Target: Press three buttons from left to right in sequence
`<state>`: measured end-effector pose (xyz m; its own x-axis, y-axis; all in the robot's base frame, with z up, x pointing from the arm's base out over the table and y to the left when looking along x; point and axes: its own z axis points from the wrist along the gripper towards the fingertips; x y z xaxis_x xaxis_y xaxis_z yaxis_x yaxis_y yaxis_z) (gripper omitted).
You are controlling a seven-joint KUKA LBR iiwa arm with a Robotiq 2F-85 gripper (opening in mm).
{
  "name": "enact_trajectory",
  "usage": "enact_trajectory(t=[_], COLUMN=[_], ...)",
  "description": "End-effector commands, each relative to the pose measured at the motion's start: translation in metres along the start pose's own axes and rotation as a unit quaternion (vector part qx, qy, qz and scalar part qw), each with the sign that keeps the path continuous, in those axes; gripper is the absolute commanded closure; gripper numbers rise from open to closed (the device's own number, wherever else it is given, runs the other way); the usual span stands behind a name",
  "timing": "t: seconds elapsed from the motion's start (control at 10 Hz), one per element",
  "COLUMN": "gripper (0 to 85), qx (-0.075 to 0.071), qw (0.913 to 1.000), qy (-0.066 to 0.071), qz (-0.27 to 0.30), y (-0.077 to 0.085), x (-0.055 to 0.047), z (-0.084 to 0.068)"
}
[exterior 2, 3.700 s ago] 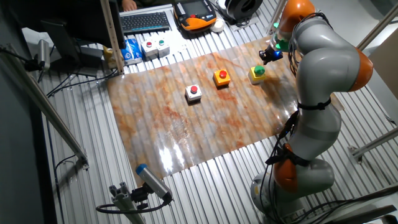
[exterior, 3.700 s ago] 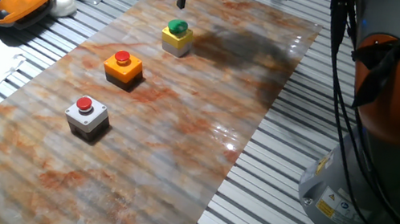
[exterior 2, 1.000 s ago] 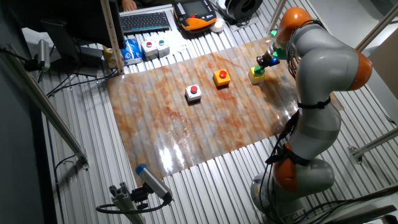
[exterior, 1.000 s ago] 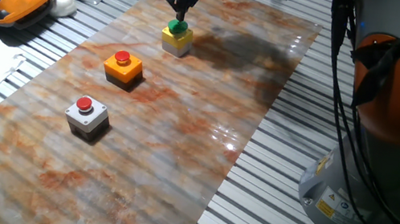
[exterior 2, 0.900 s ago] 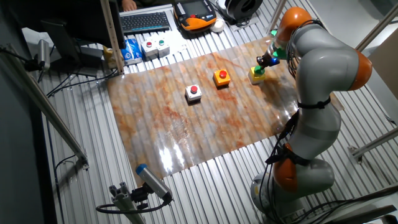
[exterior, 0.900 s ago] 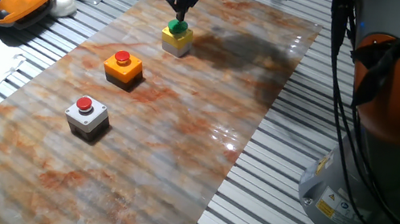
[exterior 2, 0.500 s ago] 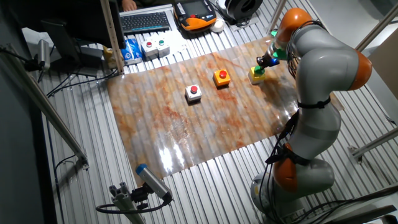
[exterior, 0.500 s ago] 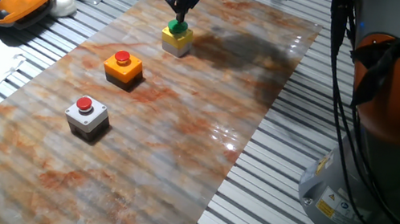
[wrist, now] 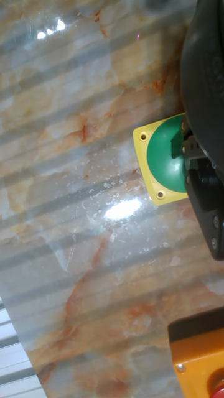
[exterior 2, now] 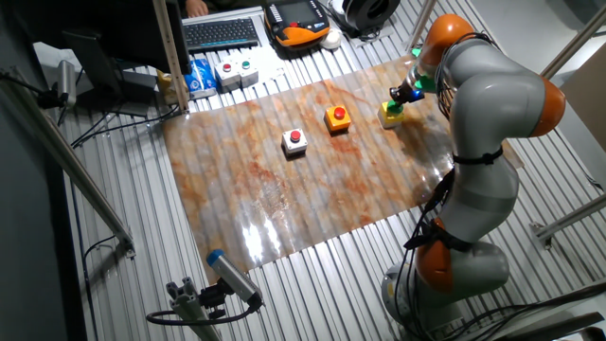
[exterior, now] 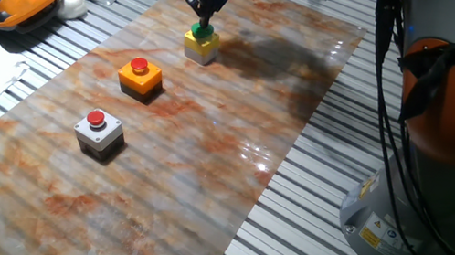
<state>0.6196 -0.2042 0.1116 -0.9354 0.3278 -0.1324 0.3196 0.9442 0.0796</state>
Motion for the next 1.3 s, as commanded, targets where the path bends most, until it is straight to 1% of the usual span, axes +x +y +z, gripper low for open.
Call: enact_trajectory(t=[0.0, 0.3, 0.5, 0.6, 0.8, 1.0, 1.1, 1.2], gripper=[85.0, 85.0, 85.0, 85.0, 85.0, 85.0, 85.0, 85.0], qx=[-0.001, -0.002, -0.002, -0.002, -0.002, -0.001, -0.007, -0.001], qw=[1.0000, 1.0000, 1.0000, 1.0000, 0.9999, 0.9998, 0.9996, 0.9995], qy=[0.000, -0.003, -0.002, 0.002, 0.012, 0.018, 0.027, 0.029], qz=[0.000, 0.000, 0.000, 0.000, 0.001, 0.004, 0.009, 0.013], y=[0.000, 0.001, 0.000, 0.000, -0.001, 0.002, 0.008, 0.016], x=[0.000, 0.000, 0.000, -0.002, -0.007, -0.012, -0.016, -0.019], z=[0.000, 0.005, 0.003, -0.002, -0.019, -0.036, -0.047, -0.052])
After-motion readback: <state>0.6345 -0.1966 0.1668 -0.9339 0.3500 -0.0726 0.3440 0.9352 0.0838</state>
